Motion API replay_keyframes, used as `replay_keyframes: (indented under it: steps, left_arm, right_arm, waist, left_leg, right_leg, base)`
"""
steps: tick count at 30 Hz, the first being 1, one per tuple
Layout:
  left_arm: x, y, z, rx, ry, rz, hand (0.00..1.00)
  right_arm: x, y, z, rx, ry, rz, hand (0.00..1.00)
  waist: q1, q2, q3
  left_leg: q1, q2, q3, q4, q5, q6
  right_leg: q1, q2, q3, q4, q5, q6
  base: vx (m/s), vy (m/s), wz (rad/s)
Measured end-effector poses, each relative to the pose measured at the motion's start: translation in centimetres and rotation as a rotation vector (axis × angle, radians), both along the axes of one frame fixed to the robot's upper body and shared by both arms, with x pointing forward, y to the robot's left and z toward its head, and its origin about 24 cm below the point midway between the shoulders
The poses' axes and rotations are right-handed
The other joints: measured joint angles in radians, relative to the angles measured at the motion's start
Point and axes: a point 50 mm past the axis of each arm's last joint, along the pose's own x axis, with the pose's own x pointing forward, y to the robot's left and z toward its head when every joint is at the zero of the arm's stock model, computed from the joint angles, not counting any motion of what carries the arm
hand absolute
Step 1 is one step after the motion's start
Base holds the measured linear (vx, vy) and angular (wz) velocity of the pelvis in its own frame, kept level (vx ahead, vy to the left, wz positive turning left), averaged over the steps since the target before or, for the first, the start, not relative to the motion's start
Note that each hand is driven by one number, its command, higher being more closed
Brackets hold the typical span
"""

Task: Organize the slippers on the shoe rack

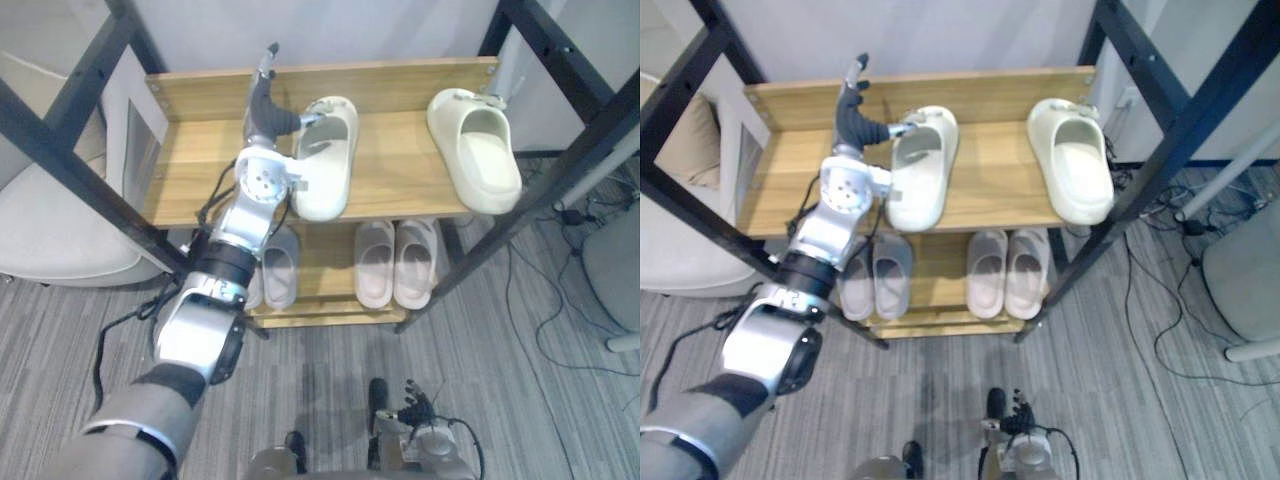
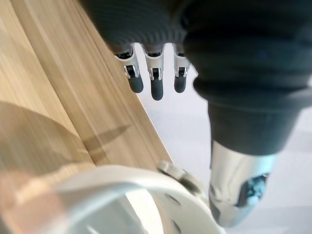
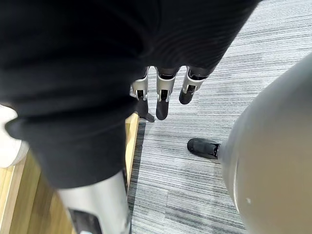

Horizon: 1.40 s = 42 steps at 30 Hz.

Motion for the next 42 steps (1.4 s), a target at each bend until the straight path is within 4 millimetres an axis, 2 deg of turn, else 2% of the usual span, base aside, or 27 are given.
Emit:
replay_keyframes:
  steps: [8,12,19,20,30,32,42]
  left_arm:
    - [0.0,-0.1,-0.1,0.059,-0.007,0.016,0.00]
    - [-0.1,-1.0,-0.4,0.160,-0.003,0.002,0.00]
    - [-0.2,-1.6,-0.2,0.215,-0.017,-0.003,0.00]
    - [-0.2,-1.7,-0.2,0.223,-0.019,-0.006,1.00]
    - [0.3,-2.3,0.4,0.313,-0.008,-0.015,1.00]
    - [0.4,-2.3,1.2,0.340,-0.022,-0.010,1.00]
    - [0.6,-2.3,1.7,0.370,-0.025,-0.007,1.00]
  right_arm:
    - [0.0,0.0,0.0,-0.001,-0.002,0.005,0.00]
    - [0.2,0.0,0.1,-0.001,-0.015,0.007,0.00]
    - [0.3,-0.1,0.2,0.002,-0.017,0.000,0.00]
    - [0.3,-0.1,0.2,0.002,-0.018,-0.002,0.00]
    - [0.3,-0.2,0.2,0.003,-0.018,-0.010,0.00]
    - [0.5,-0.2,0.3,0.003,-0.023,-0.010,0.00]
    - [0.6,-0.3,0.3,0.016,-0.025,-0.035,0.00]
  waist:
    - [0.002,-0.003,0.013]
    - [0.002,-0.004,0.026]
    - [0.001,-0.002,0.029]
    - [0.002,-0.002,0.031]
    - [0.006,-0.002,0.036]
    - [0.005,-0.002,0.046]
    - [0.004,-0.001,0.048]
  left_leg:
    - [-0.012,0.000,-0.013,0.012,0.000,0.000]
    - [-0.017,0.001,-0.011,0.015,-0.001,-0.001]
    - [-0.031,0.004,-0.009,0.039,-0.013,0.000]
    - [-0.032,0.004,-0.011,0.042,-0.014,0.000]
    - [-0.032,0.004,-0.007,0.044,-0.014,0.000]
    - [-0.032,0.003,-0.004,0.045,-0.014,0.000]
    - [-0.031,0.005,0.015,0.043,-0.016,-0.002]
  right_leg:
    - [0.002,-0.003,-0.012,0.000,0.001,-0.001]
    - [-0.003,-0.002,-0.010,0.000,0.002,-0.003]
    - [-0.005,-0.001,-0.011,0.000,0.002,-0.003]
    - [-0.005,-0.001,-0.012,0.000,0.002,-0.003]
    - [-0.005,-0.001,-0.011,0.000,0.002,-0.003]
    - [-0.007,-0.001,-0.007,0.000,0.002,-0.003]
    - [-0.020,0.004,0.015,0.000,0.007,-0.003]
  base:
    - [-0.01,0.005,0.05]
    - [0.00,0.000,0.00]
    - [0.00,0.001,0.00]
    - [0.00,0.000,0.00]
    - [0.00,0.000,0.00]
    - [-0.01,0.005,-0.05]
    - [0.00,0.004,-0.07]
